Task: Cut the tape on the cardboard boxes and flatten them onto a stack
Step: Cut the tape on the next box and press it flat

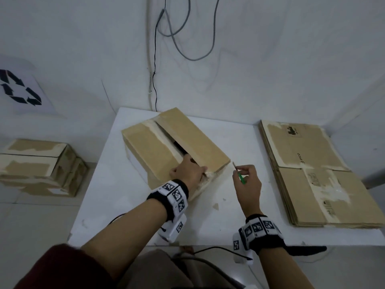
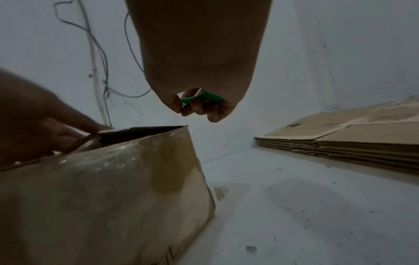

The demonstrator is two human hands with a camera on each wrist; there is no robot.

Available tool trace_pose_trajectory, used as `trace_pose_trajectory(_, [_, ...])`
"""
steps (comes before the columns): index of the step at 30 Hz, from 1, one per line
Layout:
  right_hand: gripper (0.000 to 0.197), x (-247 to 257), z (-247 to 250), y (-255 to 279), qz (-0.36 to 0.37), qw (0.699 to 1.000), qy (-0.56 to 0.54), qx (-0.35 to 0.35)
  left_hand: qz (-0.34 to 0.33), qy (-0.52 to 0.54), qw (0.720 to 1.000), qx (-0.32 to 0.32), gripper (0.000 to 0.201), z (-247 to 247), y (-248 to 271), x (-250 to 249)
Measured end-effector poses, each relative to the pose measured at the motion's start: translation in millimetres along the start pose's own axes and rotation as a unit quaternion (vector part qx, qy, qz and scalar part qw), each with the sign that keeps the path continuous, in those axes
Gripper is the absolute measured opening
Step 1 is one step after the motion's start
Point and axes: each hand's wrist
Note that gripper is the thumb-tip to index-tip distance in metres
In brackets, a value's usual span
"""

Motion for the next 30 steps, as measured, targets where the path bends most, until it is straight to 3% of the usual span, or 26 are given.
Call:
trace_pose_trajectory(3, [0.007,3,5,-14,0.019,0.999,-0.015,-0.023,-0.043,-0.023,0.986,0.161,0.052,29,-11,1])
trace_pose_trajectory(6, [0.007,2,5,-29,0.032,0.999,0.001,-0.008,-0.048,-0.158,0.949,0.27,0.029,67,-19,-10])
trace_pose_trajectory(8, [0.008,2,4,-36,0.04,0.999,0.009,0.003,-0.083,-0.287,0.924,0.24,0.024,87,-22,-19])
trace_pose_trajectory(11, [0.009,3,0,-41,0.038,0.999,0.008,0.019,-0.13,-0.464,0.872,0.09,0.03,101,-27,-23])
trace_pose_trajectory(13, [0.01,1,-4,-40,0.018,0.999,-0.01,0.042,-0.157,-0.501,0.851,0.003,0.044,103,-28,-24])
trace_pose_trajectory(16, [0.008,-3,-8,-39,0.003,0.998,-0.019,0.066,-0.175,-0.519,0.834,-0.063,0.062,99,-29,-20])
trace_pose_trajectory(18, [0.006,-4,-9,-48,-0.01,0.996,-0.033,0.082,-0.171,-0.516,0.837,-0.067,0.07,98,-34,-17])
trace_pose_trajectory(23, [0.01,1,-8,-72,-0.063,0.988,-0.072,0.123,-0.152,-0.491,0.856,-0.045,0.069,113,-47,-16])
trace_pose_trajectory(30, [0.011,-11,10,-39,-0.093,0.982,-0.1,0.13,-0.177,-0.46,0.87,-0.007,0.096,130,-54,-20])
Point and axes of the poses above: each hand's wrist, its own y-axis away from the middle knuckle, its own z-axis out of the back of the hand, x = y × z, and after that the axes turned 9 degrees about y, right-handed
